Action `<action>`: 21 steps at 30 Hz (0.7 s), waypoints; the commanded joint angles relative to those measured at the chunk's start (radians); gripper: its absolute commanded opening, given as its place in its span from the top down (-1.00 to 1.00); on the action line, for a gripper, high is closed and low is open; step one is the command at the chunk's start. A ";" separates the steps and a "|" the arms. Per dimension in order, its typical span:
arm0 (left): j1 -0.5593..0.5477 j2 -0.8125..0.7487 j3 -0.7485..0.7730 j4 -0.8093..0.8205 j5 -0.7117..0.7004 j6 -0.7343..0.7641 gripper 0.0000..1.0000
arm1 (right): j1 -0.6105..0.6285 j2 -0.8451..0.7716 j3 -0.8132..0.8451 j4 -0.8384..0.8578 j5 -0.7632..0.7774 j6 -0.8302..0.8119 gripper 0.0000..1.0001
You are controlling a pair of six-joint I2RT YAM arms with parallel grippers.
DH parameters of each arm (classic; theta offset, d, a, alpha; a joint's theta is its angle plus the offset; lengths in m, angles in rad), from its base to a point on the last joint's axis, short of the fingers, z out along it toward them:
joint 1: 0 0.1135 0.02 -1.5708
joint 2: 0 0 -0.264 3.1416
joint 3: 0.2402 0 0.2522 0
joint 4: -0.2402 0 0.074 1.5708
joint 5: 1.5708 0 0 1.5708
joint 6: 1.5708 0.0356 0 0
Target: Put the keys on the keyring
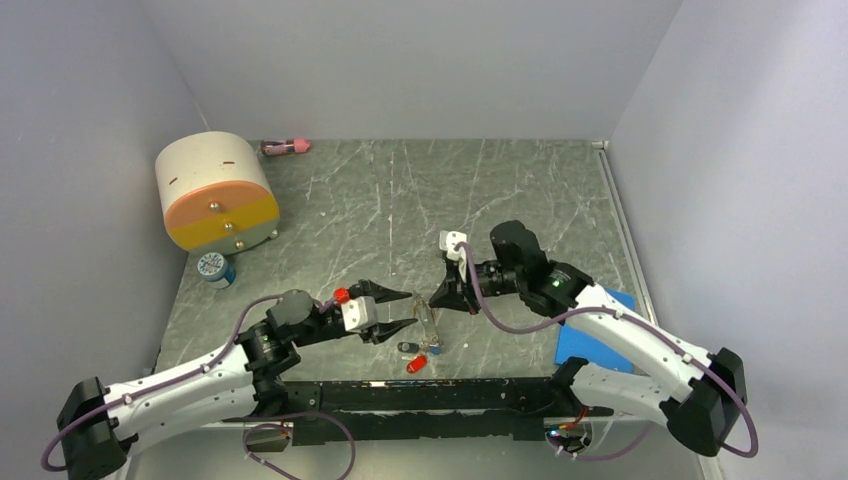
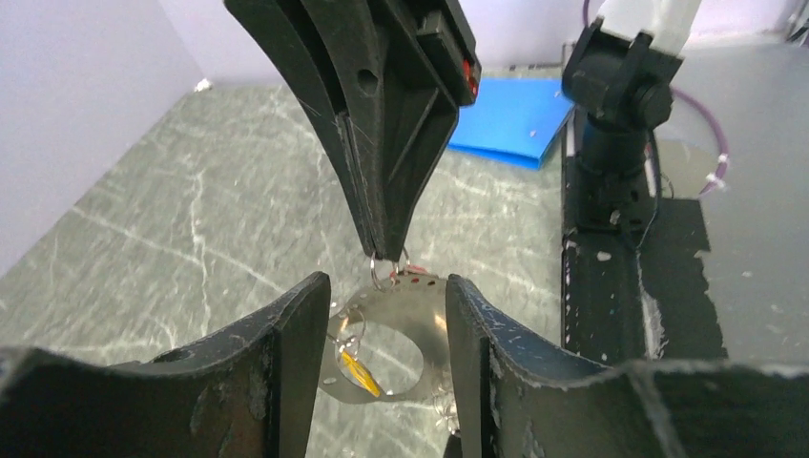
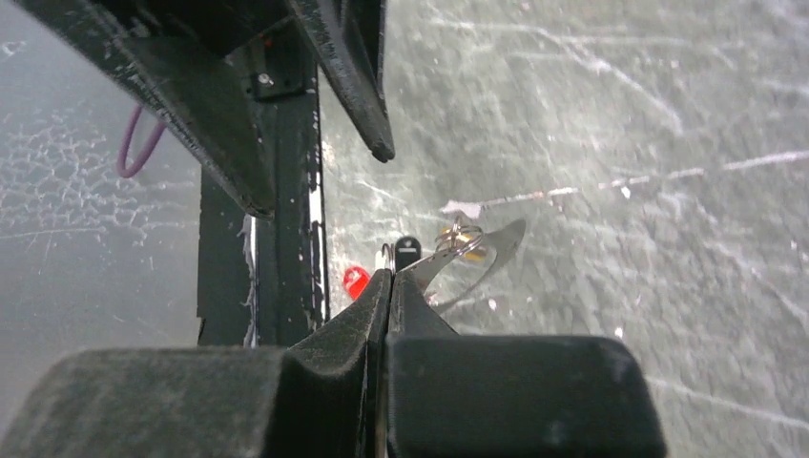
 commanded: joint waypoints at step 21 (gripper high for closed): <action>-0.002 0.158 0.153 -0.199 0.018 0.099 0.14 | 0.171 0.237 0.332 -0.422 0.313 -0.093 1.00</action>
